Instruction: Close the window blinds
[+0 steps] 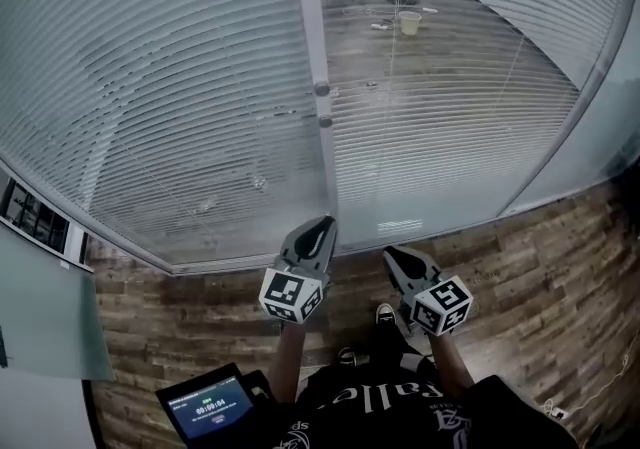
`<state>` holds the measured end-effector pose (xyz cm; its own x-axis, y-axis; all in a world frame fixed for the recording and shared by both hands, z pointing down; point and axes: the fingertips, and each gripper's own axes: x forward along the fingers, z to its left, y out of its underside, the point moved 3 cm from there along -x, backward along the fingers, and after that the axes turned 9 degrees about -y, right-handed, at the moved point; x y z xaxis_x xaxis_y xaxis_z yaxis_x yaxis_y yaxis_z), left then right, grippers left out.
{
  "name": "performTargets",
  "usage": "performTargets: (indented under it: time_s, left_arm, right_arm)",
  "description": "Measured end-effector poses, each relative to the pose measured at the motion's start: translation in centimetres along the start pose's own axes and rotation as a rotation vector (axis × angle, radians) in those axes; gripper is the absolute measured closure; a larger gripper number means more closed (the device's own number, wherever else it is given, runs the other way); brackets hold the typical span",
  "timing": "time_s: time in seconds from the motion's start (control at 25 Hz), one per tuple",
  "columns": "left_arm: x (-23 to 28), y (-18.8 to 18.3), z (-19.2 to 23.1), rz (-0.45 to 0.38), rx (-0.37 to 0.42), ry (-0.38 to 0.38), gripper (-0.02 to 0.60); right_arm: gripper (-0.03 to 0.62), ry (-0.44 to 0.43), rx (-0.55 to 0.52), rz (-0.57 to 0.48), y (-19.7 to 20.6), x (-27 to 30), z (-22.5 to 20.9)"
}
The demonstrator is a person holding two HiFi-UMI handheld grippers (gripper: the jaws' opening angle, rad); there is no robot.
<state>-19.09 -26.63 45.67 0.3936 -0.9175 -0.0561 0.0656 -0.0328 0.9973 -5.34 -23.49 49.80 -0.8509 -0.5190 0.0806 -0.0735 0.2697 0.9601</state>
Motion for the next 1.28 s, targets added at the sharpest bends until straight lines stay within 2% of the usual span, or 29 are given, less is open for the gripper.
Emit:
performTargets:
  time_s: [0.16,0.2,0.28,0.32,0.4,0.48,0.64,0.72,0.88,0.96,1.04,1.08,1.12,1.16,1.2,1.28]
  left_arm:
    - [7.0,-0.4,1.6,0.014,0.047,-0.069,0.571]
    - [8.7,-0.7,2.0,0.012,0.058,-0.098,0.557]
    - [11.8,-1.6,3.1,-0.002,0.086,-0.186,0.463]
    - [13.2,-1.9,3.7,-0.010,0.102,-0.234,0.442]
    - [15.9,-2.3,5.0,-0.012,0.152,-0.310,0.437]
    - [18.3,-2.2,5.8,0.015,0.269,-0.357,0.437]
    - [22.0,-1.7,6.7,0.161,0.620,-0.401,0.437]
    - [23.3,-1.5,7.3,0.226,0.761,-0.425,0.437]
    - [25.2,-0.7,8.6,0.342,1.018,-0.477,0.437]
    - [25.6,-0.5,9.1,0.377,1.091,-0.484,0.439]
    - [25.7,-0.6,9.3,0.373,1.079,-0.496,0.449]
    - [25.6,-0.8,9.3,0.356,1.031,-0.505,0.449]
    - [25.5,-1.1,9.4,0.330,0.949,-0.521,0.452]
    - [25.4,-1.3,9.5,0.293,0.829,-0.542,0.454]
    - [25.3,-1.6,9.8,0.247,0.673,-0.565,0.454]
    - [24.9,-1.8,10.5,0.140,0.293,-0.605,0.456]
  right_arm:
    - [0.576,-0.070,0.011,0.041,-1.0,1.7,-5.3]
    - [0.576,-0.086,0.011,0.048,-1.5,1.9,-6.8]
    - [0.576,-0.122,0.017,0.055,-2.5,2.4,-9.7]
    - [0.576,-0.140,0.022,0.056,-2.9,2.8,-11.1]
    - [0.576,-0.169,0.029,0.053,-3.7,3.4,-13.8]
    - [0.576,-0.190,0.032,0.051,-4.3,4.0,-16.1]
    - [0.576,-0.235,0.045,0.062,-5.1,5.3,-19.0]
    - [0.576,-0.254,0.052,0.071,-5.4,5.8,-20.0]
    - [0.576,-0.277,0.061,0.077,-5.3,6.5,-21.6]
    - [0.576,-0.282,0.065,0.075,-5.0,6.7,-22.2]
    - [0.576,-0.288,0.070,0.073,-4.8,6.7,-22.7]
    - [0.576,-0.289,0.072,0.072,-4.8,6.7,-22.9]
    - [0.576,-0.289,0.076,0.072,-4.9,6.6,-23.1]
    - [0.576,-0.289,0.082,0.072,-4.9,6.6,-23.3]
    - [0.576,-0.288,0.089,0.071,-5.0,6.6,-23.4]
    - [0.576,-0.283,0.106,0.070,-4.7,6.7,-23.4]
